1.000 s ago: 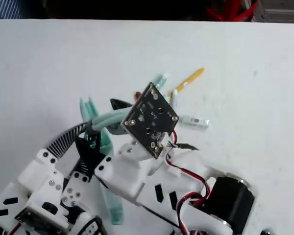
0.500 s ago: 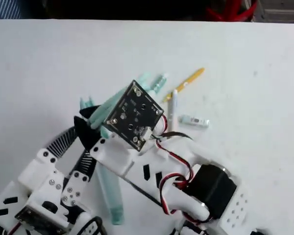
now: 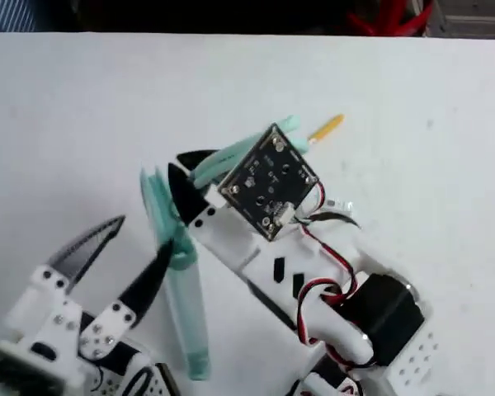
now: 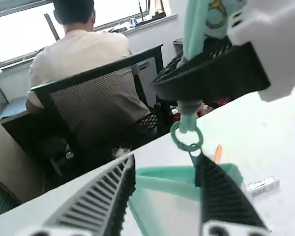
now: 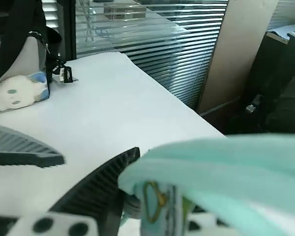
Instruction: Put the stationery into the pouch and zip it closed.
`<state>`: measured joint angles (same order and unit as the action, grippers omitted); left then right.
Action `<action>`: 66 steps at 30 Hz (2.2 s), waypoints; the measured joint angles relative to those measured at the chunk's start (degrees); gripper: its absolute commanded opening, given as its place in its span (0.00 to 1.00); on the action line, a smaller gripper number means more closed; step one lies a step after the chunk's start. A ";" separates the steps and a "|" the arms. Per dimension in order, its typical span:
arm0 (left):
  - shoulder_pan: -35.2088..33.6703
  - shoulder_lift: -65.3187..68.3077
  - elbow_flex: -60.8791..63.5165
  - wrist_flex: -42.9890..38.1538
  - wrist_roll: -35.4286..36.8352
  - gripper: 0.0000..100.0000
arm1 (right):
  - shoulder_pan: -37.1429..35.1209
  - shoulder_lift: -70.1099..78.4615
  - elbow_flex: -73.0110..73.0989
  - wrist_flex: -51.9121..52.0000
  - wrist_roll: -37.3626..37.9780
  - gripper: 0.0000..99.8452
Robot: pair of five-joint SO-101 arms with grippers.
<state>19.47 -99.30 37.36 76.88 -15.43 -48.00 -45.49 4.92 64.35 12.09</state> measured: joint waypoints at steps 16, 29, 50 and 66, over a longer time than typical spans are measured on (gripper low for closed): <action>11.16 0.00 -13.89 20.66 4.92 0.30 | 0.53 0.53 0.00 -2.37 0.09 0.02; 12.66 3.25 -8.44 17.32 10.37 0.30 | -5.54 1.85 -0.18 -2.90 0.09 0.02; 3.08 4.92 1.41 8.88 13.54 0.29 | -23.38 12.84 -29.54 7.47 0.09 0.02; -0.88 5.10 7.65 3.16 6.15 0.04 | -14.24 11.52 -30.77 13.10 0.09 0.02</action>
<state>18.59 -94.20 45.01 80.04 -9.27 -62.24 -33.98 -25.85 77.45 12.18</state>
